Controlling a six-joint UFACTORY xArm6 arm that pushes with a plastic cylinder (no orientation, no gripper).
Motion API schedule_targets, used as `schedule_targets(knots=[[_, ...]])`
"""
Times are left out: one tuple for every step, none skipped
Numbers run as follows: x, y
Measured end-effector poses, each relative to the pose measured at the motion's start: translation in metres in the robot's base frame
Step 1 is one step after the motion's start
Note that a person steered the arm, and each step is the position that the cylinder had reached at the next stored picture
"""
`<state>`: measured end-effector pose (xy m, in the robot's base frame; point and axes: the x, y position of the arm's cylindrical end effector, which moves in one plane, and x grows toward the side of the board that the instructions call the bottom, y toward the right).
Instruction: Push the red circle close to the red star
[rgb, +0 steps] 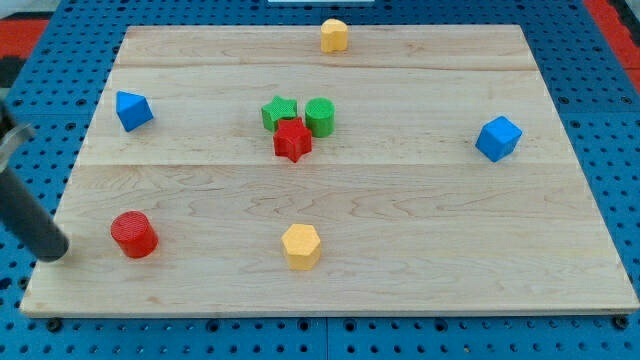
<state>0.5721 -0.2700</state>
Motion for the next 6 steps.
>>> schedule_targets(knots=[[-0.016,0.064],[-0.039,0.112],[-0.073,0.112],[-0.074,0.117],[-0.05,0.112],[-0.053,0.142]])
